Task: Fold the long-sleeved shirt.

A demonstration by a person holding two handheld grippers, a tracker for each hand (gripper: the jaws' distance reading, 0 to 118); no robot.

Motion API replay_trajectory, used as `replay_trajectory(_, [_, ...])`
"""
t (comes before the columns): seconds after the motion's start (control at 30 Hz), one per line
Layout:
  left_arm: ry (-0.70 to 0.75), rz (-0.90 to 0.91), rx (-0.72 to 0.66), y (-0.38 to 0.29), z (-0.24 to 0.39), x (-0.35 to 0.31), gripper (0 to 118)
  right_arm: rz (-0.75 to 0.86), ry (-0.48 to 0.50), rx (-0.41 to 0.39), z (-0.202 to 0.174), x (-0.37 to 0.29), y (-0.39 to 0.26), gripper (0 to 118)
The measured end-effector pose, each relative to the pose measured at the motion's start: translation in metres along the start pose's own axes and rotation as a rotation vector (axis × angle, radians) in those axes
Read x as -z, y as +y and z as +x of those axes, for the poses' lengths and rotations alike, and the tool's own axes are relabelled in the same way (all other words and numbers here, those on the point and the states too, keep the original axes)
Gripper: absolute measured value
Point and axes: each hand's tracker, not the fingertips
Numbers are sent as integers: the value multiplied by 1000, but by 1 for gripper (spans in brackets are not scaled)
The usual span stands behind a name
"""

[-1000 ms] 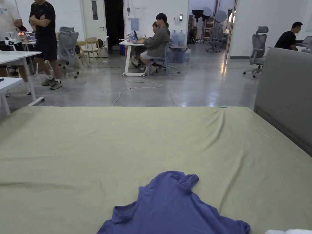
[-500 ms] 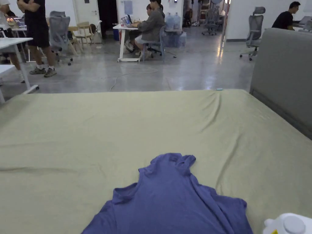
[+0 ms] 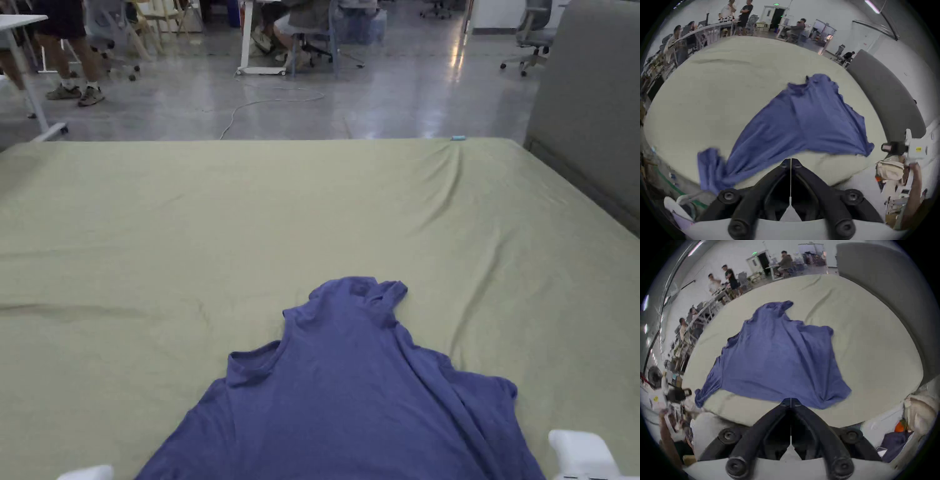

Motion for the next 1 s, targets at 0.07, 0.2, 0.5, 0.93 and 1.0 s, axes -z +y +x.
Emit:
replay_trajectory(0.07, [8,32,32,29,13,23,0,-12,49,10,-6,5,4,0])
replay_trajectory(0.2, [73,48,90,100,30,102,118,-11,53,3,-6,4,16,0])
replay_trajectory(0.5, [214,-185,118,163,21,271,58,-48,-39,90,35,16,31,0])
replay_trajectory(0.93, [36,-25,184,174,34,149,0,-236,-241,176,109,151,198,115])
replay_trajectory(1.0, [22,-15,169,173,33,138,0,-225,-222,172,104,171,197,85])
